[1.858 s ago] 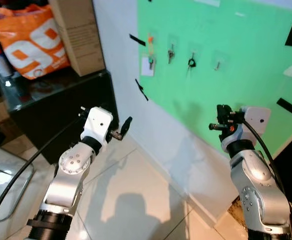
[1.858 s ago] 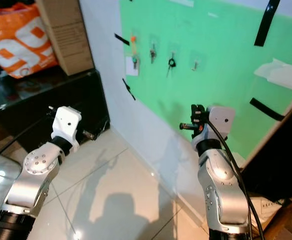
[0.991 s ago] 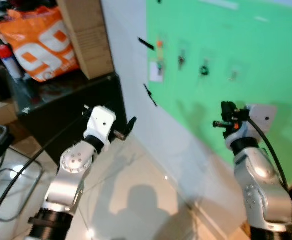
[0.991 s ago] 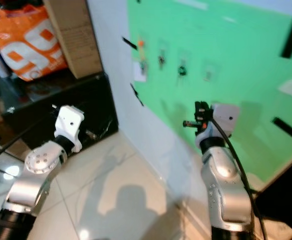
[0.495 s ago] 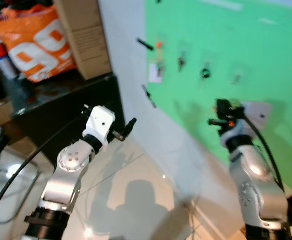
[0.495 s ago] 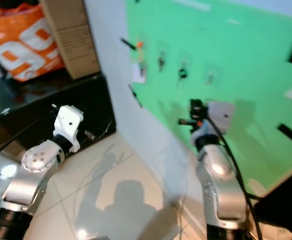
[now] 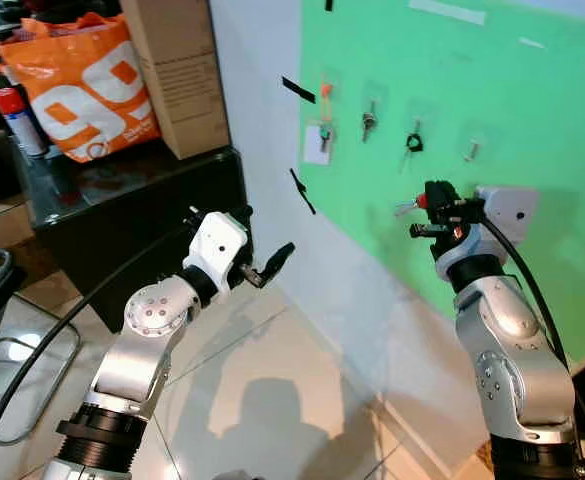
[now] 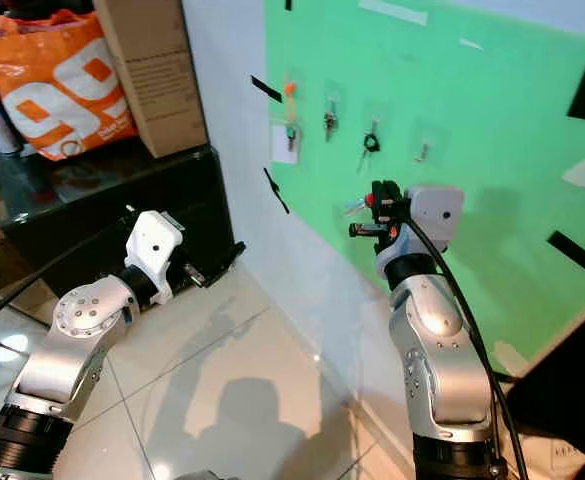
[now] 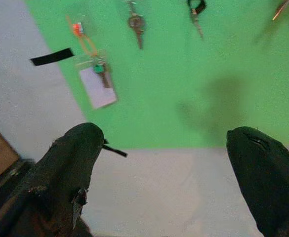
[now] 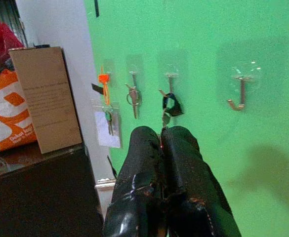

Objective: Hang keys on a hook

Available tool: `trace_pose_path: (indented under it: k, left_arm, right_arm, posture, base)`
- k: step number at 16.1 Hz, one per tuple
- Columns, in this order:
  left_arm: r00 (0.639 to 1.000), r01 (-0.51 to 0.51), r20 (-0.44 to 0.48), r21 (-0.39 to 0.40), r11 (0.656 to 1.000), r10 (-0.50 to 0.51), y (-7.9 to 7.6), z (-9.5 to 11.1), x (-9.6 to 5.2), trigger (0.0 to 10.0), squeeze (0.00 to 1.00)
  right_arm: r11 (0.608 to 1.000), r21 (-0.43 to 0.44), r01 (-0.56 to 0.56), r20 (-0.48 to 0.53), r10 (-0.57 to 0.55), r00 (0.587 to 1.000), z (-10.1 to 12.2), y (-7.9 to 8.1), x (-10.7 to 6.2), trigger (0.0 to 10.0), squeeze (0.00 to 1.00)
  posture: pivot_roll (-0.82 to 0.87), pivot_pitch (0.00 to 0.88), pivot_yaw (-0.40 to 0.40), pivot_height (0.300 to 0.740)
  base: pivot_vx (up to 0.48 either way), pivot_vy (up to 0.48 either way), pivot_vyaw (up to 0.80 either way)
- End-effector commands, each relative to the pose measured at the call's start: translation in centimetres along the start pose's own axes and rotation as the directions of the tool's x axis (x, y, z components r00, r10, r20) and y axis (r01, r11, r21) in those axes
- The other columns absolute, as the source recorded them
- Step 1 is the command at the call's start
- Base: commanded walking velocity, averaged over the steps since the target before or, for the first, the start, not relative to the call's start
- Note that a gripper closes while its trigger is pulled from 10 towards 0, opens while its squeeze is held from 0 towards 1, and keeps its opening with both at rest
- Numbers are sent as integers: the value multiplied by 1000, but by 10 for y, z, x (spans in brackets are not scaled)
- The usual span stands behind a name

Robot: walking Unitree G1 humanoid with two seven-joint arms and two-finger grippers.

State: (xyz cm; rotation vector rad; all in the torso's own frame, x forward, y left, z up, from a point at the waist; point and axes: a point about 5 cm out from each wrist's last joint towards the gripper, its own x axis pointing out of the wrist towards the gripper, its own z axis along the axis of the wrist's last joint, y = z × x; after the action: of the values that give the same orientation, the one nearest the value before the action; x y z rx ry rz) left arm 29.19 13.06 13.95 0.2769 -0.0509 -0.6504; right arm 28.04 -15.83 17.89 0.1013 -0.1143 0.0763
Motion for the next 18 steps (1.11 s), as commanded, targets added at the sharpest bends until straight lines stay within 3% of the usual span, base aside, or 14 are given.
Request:
trace_pose_path:
  k: [1, 8, 18]
  left_arm:
    - [999, 34, 10, 18, 999, -35, 0, 5, 3, 10000, 0]
    - [984, 181, -3, 7, 984, -181, -11, 8, -2, 10000, 0]
    - [980, 200, -8, 8, 980, -200, -12, 10, -1, 10000, 0]
  right_arm:
    - [1000, -1, -16, 11, 16, 1000, 6, 2, 6, 10000, 0]
    - [999, -19, -29, 23, 29, 999, 17, 7, 28, 10000, 0]
    - [994, 41, 105, 29, -106, 994, 25, -8, 49, 10000, 0]
  posture:
    - [-56, 0, 55, 740]
    - [-57, 0, 62, 740]
    - [-55, 0, 60, 740]
  base:
    - [0, 0, 0]
    - [0, 0, 0]
    - [0, 0, 0]
